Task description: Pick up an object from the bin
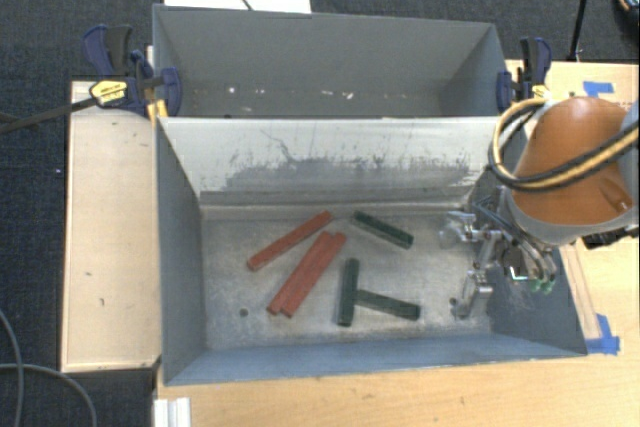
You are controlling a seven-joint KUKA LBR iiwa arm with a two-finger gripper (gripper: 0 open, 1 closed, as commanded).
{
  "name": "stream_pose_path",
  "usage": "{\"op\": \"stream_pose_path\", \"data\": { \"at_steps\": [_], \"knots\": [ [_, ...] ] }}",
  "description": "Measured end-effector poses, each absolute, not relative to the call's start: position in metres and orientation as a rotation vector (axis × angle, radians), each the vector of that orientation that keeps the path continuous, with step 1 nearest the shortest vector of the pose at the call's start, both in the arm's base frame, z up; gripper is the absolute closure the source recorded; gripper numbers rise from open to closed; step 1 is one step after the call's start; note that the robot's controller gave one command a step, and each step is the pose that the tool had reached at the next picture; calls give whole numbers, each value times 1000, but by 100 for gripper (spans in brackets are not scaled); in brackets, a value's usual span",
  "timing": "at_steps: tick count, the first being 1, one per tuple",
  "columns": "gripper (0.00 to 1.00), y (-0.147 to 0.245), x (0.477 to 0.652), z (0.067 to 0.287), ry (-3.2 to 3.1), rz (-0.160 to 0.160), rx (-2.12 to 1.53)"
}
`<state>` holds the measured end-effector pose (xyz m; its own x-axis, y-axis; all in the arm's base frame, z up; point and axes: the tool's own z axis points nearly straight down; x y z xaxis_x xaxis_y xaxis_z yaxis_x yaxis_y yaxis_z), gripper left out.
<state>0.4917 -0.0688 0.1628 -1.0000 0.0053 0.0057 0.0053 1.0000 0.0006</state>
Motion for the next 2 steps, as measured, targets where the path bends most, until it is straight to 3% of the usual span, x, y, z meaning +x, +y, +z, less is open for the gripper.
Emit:
{"op": "stream_pose_path", "data": {
  "at_steps": [1,2],
  "knots": [
    [0,15,583,67,-3145,-6,101],
    [0,-13,591,102,-3148,0,-118]
  ]
}}
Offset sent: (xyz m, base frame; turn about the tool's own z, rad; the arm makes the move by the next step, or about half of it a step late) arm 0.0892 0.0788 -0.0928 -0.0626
